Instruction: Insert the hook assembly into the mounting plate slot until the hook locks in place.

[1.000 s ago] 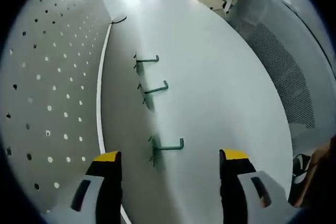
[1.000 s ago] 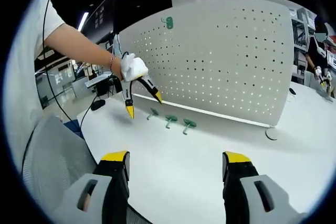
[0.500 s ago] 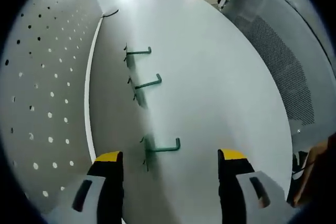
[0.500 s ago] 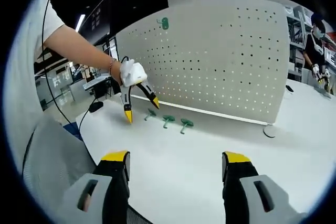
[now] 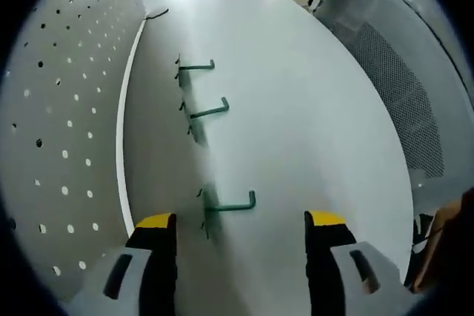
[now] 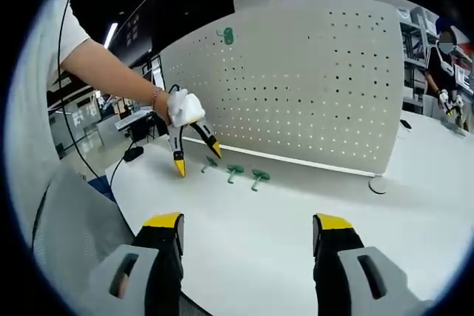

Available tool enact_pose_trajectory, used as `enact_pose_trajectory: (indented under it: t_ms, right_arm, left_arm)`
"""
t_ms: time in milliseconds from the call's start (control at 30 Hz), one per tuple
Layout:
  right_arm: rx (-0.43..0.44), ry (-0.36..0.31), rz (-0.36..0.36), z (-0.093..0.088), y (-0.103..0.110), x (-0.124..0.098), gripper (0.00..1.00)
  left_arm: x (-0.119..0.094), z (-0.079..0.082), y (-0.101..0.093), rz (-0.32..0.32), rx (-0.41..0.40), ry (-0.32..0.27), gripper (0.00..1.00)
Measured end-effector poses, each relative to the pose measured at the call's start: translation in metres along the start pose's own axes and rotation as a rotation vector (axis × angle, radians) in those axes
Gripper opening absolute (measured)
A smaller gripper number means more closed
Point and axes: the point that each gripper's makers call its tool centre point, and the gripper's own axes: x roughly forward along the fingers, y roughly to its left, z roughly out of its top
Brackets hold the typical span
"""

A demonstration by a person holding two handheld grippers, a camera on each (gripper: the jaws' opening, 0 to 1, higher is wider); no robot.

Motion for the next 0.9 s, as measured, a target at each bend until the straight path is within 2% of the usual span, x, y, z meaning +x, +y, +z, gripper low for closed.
enact_pose_trajectory:
  t_ms: [133,300,367,433,600,733,833,900]
  right_arm:
    - [0.002,0.0,-0.001,0.0,-0.001,0.0,0.68]
    - [0.001,0.0,0.001,0.0,0.0,0.0,0.68]
    - [0.0,0.002,0.003,0.0,0.0,0.0,0.68]
    - [0.0,0.001,0.003,0.0,0.0,0.0,0.68]
    - [0.0,0.006,-0.001,0.0,0.0,0.0,0.67]
    - [0.002,0.005,-0.002,0.0,0.001,0.0,0.66]
    - [0.025,-0.023,0.002,0.005,0.002,0.0,0.67]
    - [0.019,-0.017,0.001,0.004,0.002,0.0,0.68]
  left_arm:
    - [0.0,0.0,0.002,0.001,-0.018,-0.005,0.74]
    - [-0.003,-0.001,0.003,0.0,-0.016,-0.017,0.63]
    - [-0.005,-0.002,0.005,0.002,-0.022,-0.021,0.56]
    - [-0.005,-0.002,0.008,0.012,-0.058,-0.025,0.51]
    - [-0.005,-0.002,0.009,0.019,-0.073,-0.027,0.47]
    - [-0.007,-0.004,0.011,0.03,-0.099,-0.023,0.36]
    - [-0.007,-0.004,0.01,0.035,-0.1,-0.021,0.33]
    - [-0.007,-0.004,0.01,0.037,-0.095,-0.023,0.29]
